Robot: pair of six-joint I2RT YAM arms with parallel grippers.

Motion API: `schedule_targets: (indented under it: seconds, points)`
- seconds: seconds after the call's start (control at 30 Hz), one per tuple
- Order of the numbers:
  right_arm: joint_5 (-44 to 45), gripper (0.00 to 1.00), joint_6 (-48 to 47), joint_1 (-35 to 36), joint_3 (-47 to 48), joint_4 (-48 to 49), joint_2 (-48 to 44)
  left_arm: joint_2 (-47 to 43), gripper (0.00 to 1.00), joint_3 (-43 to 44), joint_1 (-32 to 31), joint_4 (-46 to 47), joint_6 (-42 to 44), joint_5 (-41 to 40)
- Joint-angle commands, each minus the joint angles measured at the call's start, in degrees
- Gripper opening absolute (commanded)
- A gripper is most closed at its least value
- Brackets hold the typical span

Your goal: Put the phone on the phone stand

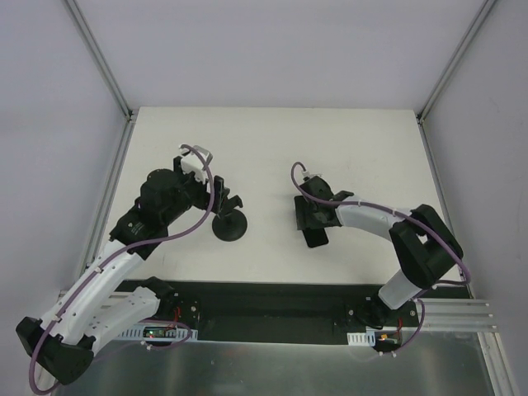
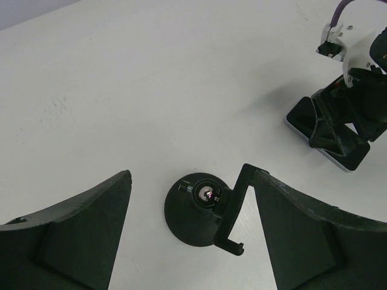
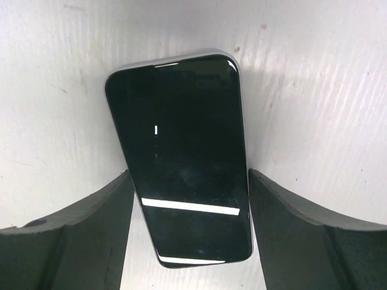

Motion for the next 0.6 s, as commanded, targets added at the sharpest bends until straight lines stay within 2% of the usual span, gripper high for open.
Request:
schedule_targets:
  seconds: [0.0,0.07,0.17,0.27,0.57]
  points:
    - [2.13,0.01,2.09,1.22,-3.67,0.45,-4.5,-3.36,0.81,-0.28,-0.74,3.58,-6.68,2.42]
    - [3.19,0.01,1.65,1.57,-5.42,1.06,-6.86,-5.55,0.81,-0.98,-0.74,3.49,-10.73,4.45]
    - [4.68,0.01,0.86,1.49,-8.59,3.7,-10.38,-9.24,0.8,-2.83,-0.74,3.14,-22.48,8.23]
    - [5.04,0.01,-0.1,1.49,-12.09,7.38,-14.07,-12.15,0.8,-3.97,-0.65,2.78,-30.14,12.62]
    - [4.16,0.01,-2.22,1.58,-21.24,22.06,-24.71,-8.64,0.74,-0.11,-0.91,-0.12,-40.79,28.17]
